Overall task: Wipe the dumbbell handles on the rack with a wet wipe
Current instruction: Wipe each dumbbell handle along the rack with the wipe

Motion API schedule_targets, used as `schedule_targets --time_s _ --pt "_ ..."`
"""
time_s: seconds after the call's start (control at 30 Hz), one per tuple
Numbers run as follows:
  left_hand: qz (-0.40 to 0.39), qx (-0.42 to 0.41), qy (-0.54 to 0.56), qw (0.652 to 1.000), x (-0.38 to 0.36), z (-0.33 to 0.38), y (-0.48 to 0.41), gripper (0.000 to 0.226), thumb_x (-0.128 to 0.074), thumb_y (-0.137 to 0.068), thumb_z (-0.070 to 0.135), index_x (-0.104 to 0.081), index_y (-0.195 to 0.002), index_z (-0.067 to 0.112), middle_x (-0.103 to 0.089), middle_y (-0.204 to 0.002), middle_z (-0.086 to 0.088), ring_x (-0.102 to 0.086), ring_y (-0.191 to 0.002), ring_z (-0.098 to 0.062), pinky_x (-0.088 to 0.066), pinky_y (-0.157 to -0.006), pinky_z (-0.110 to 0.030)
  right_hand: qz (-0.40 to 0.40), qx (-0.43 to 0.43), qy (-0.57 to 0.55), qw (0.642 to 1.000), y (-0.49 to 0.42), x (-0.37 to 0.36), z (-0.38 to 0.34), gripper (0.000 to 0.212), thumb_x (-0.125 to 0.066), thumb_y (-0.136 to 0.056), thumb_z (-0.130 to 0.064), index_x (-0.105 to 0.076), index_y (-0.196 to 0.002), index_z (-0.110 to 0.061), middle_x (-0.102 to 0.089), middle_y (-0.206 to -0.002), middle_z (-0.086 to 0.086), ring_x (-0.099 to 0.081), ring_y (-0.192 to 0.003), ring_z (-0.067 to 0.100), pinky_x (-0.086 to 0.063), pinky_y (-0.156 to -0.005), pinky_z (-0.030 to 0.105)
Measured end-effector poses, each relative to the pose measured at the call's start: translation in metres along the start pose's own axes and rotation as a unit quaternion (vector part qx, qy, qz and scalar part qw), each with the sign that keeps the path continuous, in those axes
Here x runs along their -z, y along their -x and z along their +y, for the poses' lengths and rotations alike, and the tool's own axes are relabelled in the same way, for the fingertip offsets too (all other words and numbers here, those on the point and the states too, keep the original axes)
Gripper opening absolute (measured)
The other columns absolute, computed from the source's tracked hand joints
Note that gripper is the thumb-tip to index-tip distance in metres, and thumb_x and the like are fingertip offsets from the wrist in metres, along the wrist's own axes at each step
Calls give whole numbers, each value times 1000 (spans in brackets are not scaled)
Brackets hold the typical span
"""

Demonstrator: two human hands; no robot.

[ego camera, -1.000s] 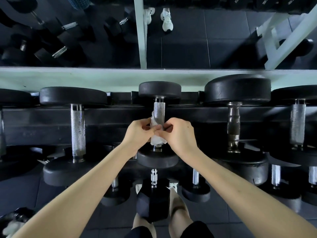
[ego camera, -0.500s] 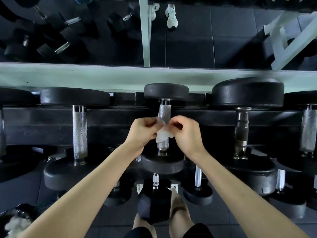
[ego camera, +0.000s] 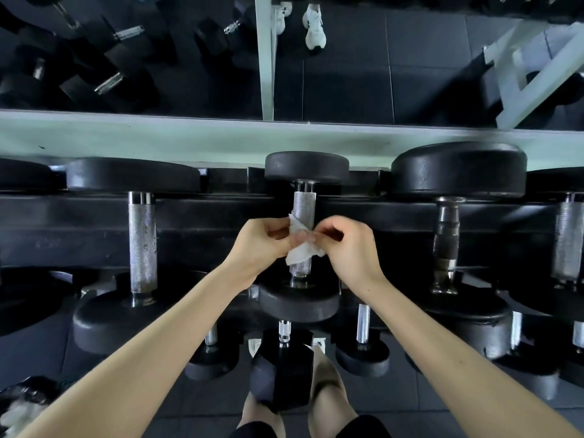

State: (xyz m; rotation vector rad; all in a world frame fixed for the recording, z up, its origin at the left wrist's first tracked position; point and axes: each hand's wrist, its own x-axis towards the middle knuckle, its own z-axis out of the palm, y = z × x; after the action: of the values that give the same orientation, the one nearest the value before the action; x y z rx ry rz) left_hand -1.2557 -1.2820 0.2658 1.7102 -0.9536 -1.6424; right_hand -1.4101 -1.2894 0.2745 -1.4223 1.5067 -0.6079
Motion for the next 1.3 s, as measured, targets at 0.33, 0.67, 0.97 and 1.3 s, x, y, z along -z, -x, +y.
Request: schedule_targets --time_s 0.33,0.67,0.97,1.3 --pt "-9 -26 -19 999 3 -3 0 23 -78 -75 17 -68 -93 26 -73 -92 2 -68 -89 -10 -54 -87 -30 18 -23 -56 998 9 -4 7 12 -71 -82 -12 -66 -71 -9 -62 -58 -6 -54 -55 -1 -41 -58 9" --pt "47 -45 41 997 -3 23 -22 10 -69 -83 6 -68 -91 0 -66 -73 -2 -60 -65 -9 -54 -63 -24 80 31 -36 996 -40 0 -6 9 -71 -81 -8 -67 -73 -11 -61 -63 -8 -53 -58 -4 -39 -60 9" --pt "-13 -55 -62 996 0 7 -5 20 -75 -79 16 -72 -97 8 -74 -92 -5 -69 -84 -11 -53 -79 -23 83 -60 -125 987 -2 -11 9 12 -70 -81 -7 -68 -69 -10 -64 -59 -7 -55 -55 -2 -44 -58 13" --pt "16 -53 -95 994 -2 -5 5 27 -82 -69 15 -70 -93 8 -74 -88 -3 -68 -83 -11 -53 -79 -25 59 -30 -76 995 15 -9 11 8 -70 -81 -9 -68 -74 -7 -65 -65 -1 -57 -61 3 -43 -61 12"
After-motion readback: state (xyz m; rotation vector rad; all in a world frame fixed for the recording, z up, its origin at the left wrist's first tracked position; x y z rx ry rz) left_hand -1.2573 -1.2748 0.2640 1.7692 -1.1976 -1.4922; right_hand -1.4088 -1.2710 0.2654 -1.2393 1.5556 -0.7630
